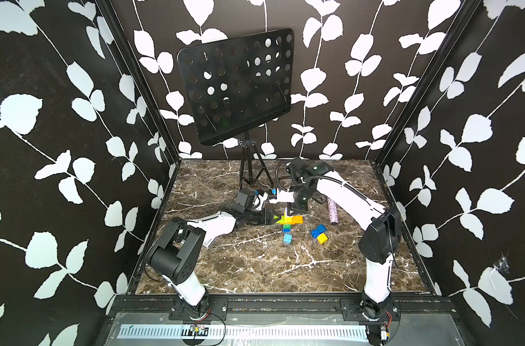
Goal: Assemble a fork with lego
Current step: Assemble the lego brick with the lego brick.
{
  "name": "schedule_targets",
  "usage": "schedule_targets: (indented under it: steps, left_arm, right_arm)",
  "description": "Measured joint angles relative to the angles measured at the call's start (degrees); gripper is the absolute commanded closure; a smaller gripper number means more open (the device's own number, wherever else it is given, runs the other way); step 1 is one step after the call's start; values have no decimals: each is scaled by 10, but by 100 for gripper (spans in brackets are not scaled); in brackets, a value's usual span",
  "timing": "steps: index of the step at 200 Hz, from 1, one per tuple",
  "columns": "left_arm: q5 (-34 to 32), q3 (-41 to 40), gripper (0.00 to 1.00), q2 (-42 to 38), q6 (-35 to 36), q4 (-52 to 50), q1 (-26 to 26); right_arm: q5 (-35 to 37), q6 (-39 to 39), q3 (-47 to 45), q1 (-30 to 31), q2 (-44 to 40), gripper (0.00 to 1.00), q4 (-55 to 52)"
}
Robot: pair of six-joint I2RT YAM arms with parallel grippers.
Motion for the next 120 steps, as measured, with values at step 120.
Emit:
schedule_targets:
  steps: [120]
  left_arm:
    - [-3,5,29,1,0,-5,0]
  right_arm:
    - [-7,-7,1,-2,2,72,0]
